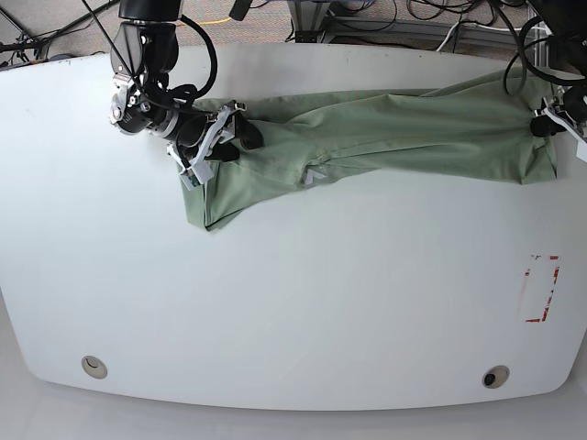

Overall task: Fold the T-shirt properly
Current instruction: 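Hold the folded strip with the right gripper while the left gripper adjusts its end, then grasp the strip's end with the left gripper and fold it toward the right gripper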

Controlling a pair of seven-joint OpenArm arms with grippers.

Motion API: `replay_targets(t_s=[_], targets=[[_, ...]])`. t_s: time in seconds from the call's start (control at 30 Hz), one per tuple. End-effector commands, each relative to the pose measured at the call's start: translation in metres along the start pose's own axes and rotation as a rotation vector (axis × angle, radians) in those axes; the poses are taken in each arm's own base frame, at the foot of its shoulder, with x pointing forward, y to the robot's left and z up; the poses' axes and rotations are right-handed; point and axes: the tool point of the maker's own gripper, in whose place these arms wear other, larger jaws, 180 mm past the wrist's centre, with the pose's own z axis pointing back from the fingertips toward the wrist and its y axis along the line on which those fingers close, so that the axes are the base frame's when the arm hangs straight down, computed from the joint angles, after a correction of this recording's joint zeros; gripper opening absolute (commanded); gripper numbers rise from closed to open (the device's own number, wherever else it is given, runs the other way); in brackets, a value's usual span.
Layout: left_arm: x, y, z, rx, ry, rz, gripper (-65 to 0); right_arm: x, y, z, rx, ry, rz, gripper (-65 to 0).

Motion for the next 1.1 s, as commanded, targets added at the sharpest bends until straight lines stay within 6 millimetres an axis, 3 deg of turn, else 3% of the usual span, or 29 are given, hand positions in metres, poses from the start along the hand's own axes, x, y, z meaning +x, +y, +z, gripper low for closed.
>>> replay_targets(t_s=[0.0, 0.13, 0.23, 0.43, 0.67, 0.9, 1.07], targets=[[-0.013, 0.005, 0.004, 0.023, 0.077, -0.016, -60.1, 0.004, -0.006, 0.002, -0.025, 0.010, 0.016, -31.5], [-0.010, -0.005, 0.013, -0.002, 0.091, -0.050, -60.1, 0.004, -0.007, 0.002, -0.026, 0.012, 0.016, -31.5], [0.002, -0.025, 0.019, -0.031, 0.080, -0.111, -60.1, 0.006, -0.008, 0.002, -0.027, 0.009, 0.020, -31.5], [0.017, -0.085, 0.021, -0.090, 0.069, -0.283, -59.9, 0.006, -0.007, 0.002, -0.027, 0.009, 0.019, -31.5], [0.038, -0.180, 0.018, -0.209, -0.005, -0.506, -59.9, 0.006, -0.007, 0.001, -0.025, 0.009, 0.019, -31.5], [0.026, -0.258, 0.007, -0.380, -0.008, -0.634, -59.9, 0.006, -0.007, 0.002, -0.027, 0.008, 0.019, -31.5], [0.017, -0.293, 0.002, -0.469, 0.008, -0.695, -59.7, 0.006, -0.008, 0.002, -0.029, 0.009, 0.020, -31.5]])
